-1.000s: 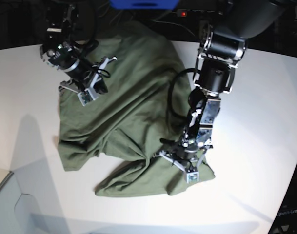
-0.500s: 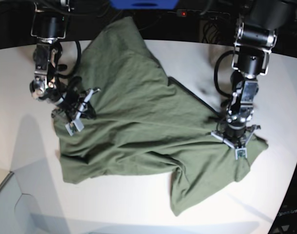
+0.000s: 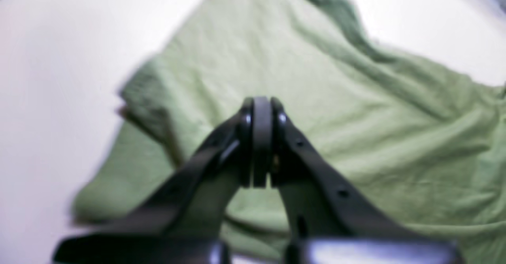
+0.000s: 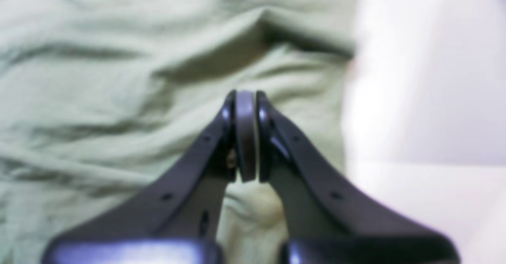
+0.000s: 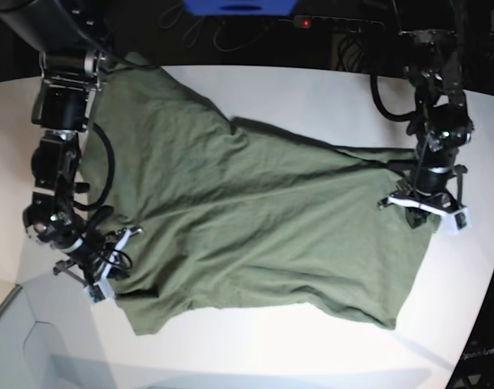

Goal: Layout the t-shirt on the table in an organized manner, then fold the t-shirt properly
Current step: 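Release and regrasp the shirt edge with the left gripper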

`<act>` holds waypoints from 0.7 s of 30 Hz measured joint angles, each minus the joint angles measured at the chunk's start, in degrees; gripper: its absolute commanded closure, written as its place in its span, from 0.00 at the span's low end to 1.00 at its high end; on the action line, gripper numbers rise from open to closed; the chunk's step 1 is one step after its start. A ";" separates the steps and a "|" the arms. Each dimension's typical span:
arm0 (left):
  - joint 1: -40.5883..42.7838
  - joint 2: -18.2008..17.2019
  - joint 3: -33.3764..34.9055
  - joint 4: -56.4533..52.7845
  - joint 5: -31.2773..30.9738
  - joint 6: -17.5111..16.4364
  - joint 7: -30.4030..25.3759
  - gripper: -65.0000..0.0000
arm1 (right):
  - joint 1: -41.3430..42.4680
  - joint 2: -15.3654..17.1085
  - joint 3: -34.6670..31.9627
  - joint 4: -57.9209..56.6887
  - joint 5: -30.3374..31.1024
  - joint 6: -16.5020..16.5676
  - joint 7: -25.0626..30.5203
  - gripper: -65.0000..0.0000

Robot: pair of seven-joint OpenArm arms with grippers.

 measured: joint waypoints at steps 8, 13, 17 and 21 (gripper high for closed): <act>4.83 -0.04 -2.69 -0.70 0.24 -0.04 3.93 1.00 | -18.36 -2.32 0.22 19.52 -0.09 -0.04 -4.52 1.00; 10.25 -0.68 -3.30 -1.68 0.13 -0.11 4.96 1.00 | -27.80 -5.20 -0.17 20.85 0.07 0.28 -3.80 1.00; 10.78 -2.14 -7.10 -2.12 0.39 -0.02 4.15 0.99 | -29.55 -5.29 -0.02 20.00 -0.20 0.24 -2.45 1.00; 11.13 -1.97 -10.93 -1.77 -0.26 -0.04 5.20 0.85 | -30.56 -5.25 -0.02 20.02 -0.20 0.26 -1.86 1.00</act>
